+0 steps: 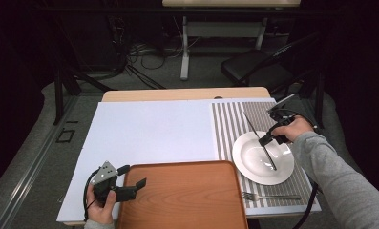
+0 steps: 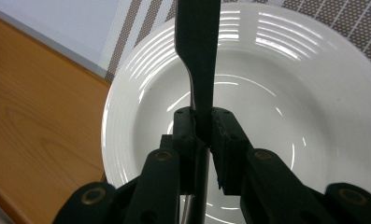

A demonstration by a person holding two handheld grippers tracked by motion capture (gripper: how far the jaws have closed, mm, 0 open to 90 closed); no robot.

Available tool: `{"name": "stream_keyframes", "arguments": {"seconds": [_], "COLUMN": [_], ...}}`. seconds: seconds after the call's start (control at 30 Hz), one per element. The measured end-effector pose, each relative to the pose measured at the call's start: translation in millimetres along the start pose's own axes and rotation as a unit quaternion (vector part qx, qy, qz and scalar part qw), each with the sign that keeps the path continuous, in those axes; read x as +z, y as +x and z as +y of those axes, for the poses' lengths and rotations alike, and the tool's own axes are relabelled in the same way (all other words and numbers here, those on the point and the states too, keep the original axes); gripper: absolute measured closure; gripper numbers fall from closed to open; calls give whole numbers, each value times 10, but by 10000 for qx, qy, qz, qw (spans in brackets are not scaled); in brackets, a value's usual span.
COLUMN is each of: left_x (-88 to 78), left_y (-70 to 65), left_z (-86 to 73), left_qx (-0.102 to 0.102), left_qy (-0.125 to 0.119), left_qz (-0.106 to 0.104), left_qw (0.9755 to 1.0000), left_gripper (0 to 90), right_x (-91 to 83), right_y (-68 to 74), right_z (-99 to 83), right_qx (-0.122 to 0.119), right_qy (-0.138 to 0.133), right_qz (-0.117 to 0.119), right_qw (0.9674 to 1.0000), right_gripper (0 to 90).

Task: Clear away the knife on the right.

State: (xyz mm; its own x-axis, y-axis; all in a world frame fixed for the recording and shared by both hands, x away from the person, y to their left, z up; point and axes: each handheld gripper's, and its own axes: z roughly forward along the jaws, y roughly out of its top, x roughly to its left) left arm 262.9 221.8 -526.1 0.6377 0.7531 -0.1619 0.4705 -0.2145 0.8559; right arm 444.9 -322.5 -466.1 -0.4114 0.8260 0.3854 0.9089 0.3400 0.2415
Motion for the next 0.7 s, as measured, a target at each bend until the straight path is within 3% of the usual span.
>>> {"name": "stream_keyframes", "arguments": {"seconds": [0.2,0.27,0.3,0.37,0.4,0.47,0.5,0.53,0.57,0.6,0.63,0.67,0.7], "left_x": [-1,0,-2,-4,-4,-5,-5,-4,-1,0,0,0,-1], "left_y": [-1,-4,-8,-8,-8,-8,-8,-8,-8,-9,-9,-10,-11], "left_z": [1,1,1,1,1,0,0,0,1,1,1,1,1], "left_qx": [3,10,3,2,1,0,2,0,12,18,18,18,16], "left_qy": [-1,-4,-10,-7,-8,-7,-8,-9,-4,-3,-3,0,-7], "left_qz": [1,-9,-3,0,0,-1,-1,1,-11,-12,-12,-17,-15], "left_qw": [10000,10000,10000,10000,10000,10000,10000,10000,10000,10000,10000,10000,10000], "left_gripper": [160,160,160,160,160,160,160,160,160,160,160,160,160], "right_x": [46,84,103,123,207,237,235,291,315,181,181,153,360], "right_y": [167,196,257,292,371,413,443,480,561,568,568,618,688], "right_z": [-99,-120,-126,-135,-178,-196,-190,-217,-223,-101,-101,-70,-239], "right_qx": [-98,-110,-308,-370,-373,-363,-530,-512,-595,-1328,-1328,-1371,-720], "right_qy": [187,102,470,540,277,234,431,162,335,1606,1606,1993,417], "right_qz": [-4,38,-63,-50,106,160,113,242,219,-202,-202,-258,252], "right_qw": [9998,9999,9984,9978,9989,9989,9976,9983,9974,9778,9778,9700,9962], "right_gripper": [803,803,803,803,803,803,803,803,803,803,803,803,803]}}
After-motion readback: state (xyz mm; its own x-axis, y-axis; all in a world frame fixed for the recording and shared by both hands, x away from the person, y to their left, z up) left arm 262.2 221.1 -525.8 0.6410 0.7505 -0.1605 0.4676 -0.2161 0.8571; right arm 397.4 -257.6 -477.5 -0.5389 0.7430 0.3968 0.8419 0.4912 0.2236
